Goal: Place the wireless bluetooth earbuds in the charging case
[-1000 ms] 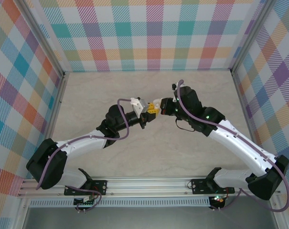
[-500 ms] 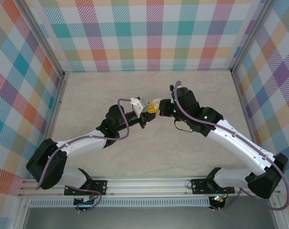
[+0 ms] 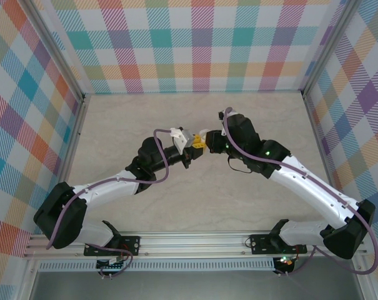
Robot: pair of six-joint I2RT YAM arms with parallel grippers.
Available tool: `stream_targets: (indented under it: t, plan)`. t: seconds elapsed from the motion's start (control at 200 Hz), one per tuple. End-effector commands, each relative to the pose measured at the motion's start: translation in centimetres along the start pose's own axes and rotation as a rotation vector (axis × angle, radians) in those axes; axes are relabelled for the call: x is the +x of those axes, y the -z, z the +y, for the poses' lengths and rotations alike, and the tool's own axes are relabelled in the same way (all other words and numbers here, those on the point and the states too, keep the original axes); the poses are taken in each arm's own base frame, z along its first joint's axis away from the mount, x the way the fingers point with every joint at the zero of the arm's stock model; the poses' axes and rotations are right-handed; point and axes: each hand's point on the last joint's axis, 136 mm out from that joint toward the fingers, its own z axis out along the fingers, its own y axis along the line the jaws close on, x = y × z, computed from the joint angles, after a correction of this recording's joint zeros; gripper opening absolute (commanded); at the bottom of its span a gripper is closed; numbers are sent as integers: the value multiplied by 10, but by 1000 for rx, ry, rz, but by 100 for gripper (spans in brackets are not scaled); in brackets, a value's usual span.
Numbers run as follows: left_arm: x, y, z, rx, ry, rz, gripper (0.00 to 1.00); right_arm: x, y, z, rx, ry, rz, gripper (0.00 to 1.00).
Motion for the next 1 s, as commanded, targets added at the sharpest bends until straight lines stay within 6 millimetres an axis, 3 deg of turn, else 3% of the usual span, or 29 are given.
stream_targets:
  t: [0.0, 0.57, 0.865, 0.995]
  plan:
    - [-44, 2, -13, 41, -64, -125, 0, 4, 4, 37, -151, 39, 55, 22]
    - [-45, 4, -14, 42, -67, -130, 0, -3, 14, 61, -248, 29, 92, 26]
    - [-49, 8, -15, 35, -77, -141, 0, -3, 17, 50, -184, 14, 100, 27]
    - [-49, 11, -13, 25, -87, -139, 0, -12, 29, 53, -190, 16, 82, 28]
